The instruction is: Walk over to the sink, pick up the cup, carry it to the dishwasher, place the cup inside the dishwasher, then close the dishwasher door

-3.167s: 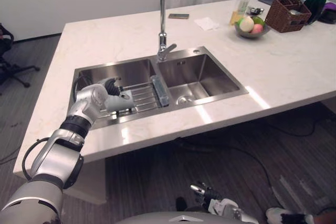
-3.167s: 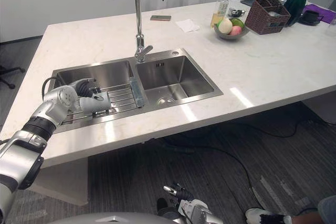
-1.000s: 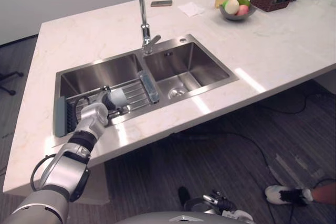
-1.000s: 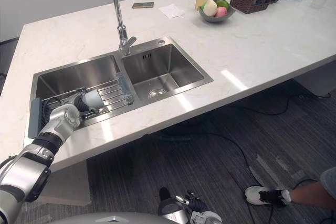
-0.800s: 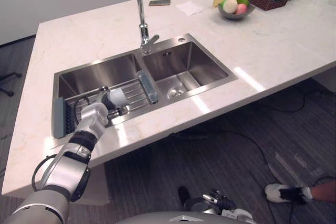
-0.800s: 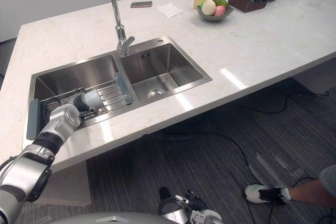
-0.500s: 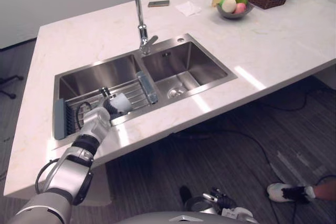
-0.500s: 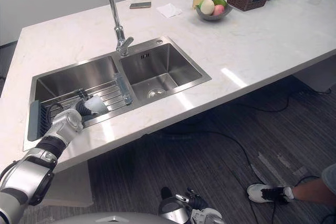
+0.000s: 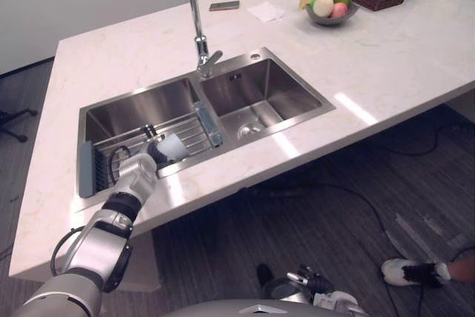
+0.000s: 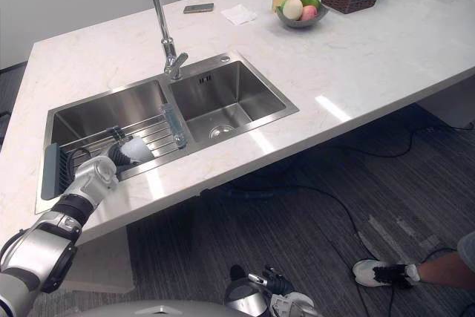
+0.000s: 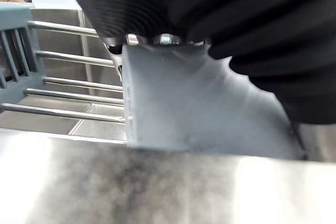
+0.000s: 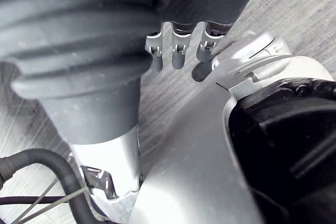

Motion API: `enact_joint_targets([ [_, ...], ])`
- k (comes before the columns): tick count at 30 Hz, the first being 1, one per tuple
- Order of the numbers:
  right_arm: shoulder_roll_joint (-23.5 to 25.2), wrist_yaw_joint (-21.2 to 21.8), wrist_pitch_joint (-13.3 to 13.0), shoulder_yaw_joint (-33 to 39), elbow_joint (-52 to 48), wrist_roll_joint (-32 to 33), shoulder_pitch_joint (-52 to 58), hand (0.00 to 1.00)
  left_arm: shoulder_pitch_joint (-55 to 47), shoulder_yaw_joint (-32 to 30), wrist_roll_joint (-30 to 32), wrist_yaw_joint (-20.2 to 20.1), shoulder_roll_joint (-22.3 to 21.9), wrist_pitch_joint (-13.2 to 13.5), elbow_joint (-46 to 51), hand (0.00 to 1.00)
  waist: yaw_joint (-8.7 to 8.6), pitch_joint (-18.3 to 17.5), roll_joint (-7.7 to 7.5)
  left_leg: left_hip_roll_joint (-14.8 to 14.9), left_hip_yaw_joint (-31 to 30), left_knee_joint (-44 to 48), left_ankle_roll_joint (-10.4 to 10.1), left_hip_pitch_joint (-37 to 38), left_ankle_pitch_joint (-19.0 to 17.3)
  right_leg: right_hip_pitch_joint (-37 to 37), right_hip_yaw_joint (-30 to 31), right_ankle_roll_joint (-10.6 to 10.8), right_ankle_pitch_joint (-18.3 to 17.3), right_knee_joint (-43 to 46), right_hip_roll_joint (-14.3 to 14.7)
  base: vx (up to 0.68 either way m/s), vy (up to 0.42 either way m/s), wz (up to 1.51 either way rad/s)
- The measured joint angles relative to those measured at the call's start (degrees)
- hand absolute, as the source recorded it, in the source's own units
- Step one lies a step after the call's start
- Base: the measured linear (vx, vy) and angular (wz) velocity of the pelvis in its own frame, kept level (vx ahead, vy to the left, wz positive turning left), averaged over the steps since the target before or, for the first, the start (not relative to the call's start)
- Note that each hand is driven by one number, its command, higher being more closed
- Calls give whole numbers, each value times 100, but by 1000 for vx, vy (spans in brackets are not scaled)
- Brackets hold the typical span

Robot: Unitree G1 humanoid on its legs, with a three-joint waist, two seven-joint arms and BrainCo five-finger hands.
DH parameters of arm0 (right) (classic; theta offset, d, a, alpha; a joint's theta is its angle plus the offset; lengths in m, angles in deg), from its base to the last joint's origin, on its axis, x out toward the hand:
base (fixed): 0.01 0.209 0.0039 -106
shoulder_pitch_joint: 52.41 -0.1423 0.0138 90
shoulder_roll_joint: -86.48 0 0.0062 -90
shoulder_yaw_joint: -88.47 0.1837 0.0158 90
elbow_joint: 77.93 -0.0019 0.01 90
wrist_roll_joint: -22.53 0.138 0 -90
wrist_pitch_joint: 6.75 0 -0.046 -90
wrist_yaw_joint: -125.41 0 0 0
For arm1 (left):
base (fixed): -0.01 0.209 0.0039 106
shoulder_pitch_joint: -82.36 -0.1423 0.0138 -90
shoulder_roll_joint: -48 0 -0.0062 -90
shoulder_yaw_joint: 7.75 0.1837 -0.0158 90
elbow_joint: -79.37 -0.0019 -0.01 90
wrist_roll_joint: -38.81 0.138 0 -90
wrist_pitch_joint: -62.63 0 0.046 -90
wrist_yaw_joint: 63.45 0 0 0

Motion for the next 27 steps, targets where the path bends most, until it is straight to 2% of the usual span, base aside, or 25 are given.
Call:
enact_joint_targets([
  [6,-17,-86,74,-2,-17,-2,-57,0,-54,7,-12,26,4,15,34,100,-10,35,29,-3,-49,1,5,10,-9,31,-4,19,-14,-1,1,-11,-8,0],
  [13,-18,-99,78,-3,-5,-3,-67,0,-162,43,-211,419,4,331,19,100,-11,41,29,13,-312,81,0,6,-93,80,-42,15,-18,-2,-2,-7,-7,1],
  [17,-19,-101,77,-3,18,-2,-70,0,-177,62,-323,501,15,460,19,100,9,42,29,15,-327,80,7,13,-102,103,-60,12,-21,-3,-4,0,0,0],
  [24,-20,-119,67,-4,47,3,-77,0,-225,94,-990,711,60,791,90,100,32,42,28,16,-470,79,10,16,-101,154,-189,13,-23,-2,-20,-11,-19,9],
  [27,-23,-123,43,-3,92,5,-77,0,-254,60,-1318,756,106,896,213,100,110,42,21,15,-480,79,12,16,-102,168,-203,12,-22,0,-19,-3,-7,1],
])
